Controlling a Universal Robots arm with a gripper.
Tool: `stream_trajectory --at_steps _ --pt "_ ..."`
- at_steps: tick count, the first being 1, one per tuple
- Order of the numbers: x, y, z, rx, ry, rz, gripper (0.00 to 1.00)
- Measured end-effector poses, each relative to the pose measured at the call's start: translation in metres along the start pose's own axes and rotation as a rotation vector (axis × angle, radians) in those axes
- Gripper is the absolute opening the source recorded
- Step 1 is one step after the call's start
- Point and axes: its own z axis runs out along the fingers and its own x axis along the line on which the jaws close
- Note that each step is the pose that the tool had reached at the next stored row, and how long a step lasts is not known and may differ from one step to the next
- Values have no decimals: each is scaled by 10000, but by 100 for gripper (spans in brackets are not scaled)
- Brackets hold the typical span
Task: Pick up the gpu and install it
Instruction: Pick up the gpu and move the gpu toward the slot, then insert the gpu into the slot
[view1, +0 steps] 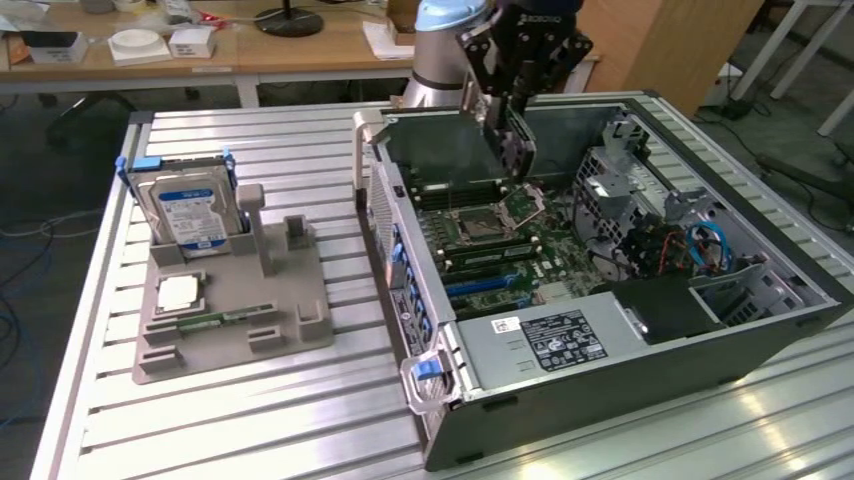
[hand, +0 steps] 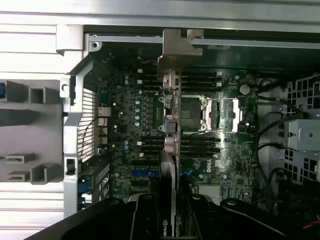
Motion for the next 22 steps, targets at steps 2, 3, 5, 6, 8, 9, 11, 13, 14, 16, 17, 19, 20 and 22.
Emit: stream_trajectory --at_steps 2,3,5,6,8,9,11,13,14,16,17,19,20,22 --pt "-93 -1 0 1 0 0 26" --pt "-138 -2 1 1 0 0 26" --pt "-201 -2 1 1 1 1 26" --pt "-224 -3 2 2 1 0 26" --pt "-268 -3 2 2 1 0 26" --pt "-279 -4 2 1 1 0 26" --pt "-279 -3 3 1 1 0 26" --pt "-280 -3 2 2 1 1 26" --pt "-280 -3 3 1 1 0 26" --pt "-280 -3 3 1 0 0 26" --pt "-280 -3 3 1 0 0 26" --pt "-280 -3 3 1 1 0 26" --pt "-280 -3 3 1 1 1 26" --pt "-280 -3 3 1 0 1 26"
